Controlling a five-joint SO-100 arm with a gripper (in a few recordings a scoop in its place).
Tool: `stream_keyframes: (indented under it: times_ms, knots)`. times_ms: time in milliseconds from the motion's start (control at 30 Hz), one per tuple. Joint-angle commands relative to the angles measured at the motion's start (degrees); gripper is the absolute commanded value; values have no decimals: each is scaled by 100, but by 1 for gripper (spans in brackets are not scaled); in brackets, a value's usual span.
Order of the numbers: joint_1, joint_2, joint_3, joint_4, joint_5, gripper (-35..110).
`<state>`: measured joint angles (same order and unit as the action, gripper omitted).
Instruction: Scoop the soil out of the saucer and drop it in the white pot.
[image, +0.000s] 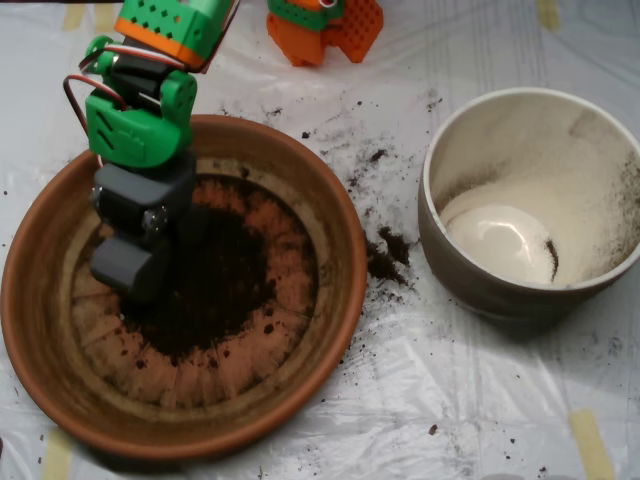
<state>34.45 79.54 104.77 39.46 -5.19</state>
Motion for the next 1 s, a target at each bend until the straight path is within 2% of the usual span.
stream_keyframes:
  times_ms: [0, 233, 400, 600, 967]
  knots:
    - [9, 396, 97, -211, -88, 0]
    - [-176, 1512, 1415, -1477, -316, 0]
    - [-334, 2426, 2224, -2004, -483, -1]
    - [-360, 3656, 2628, -1644, -439, -1]
    - [-712, 4878, 2751, -870, -466, -1]
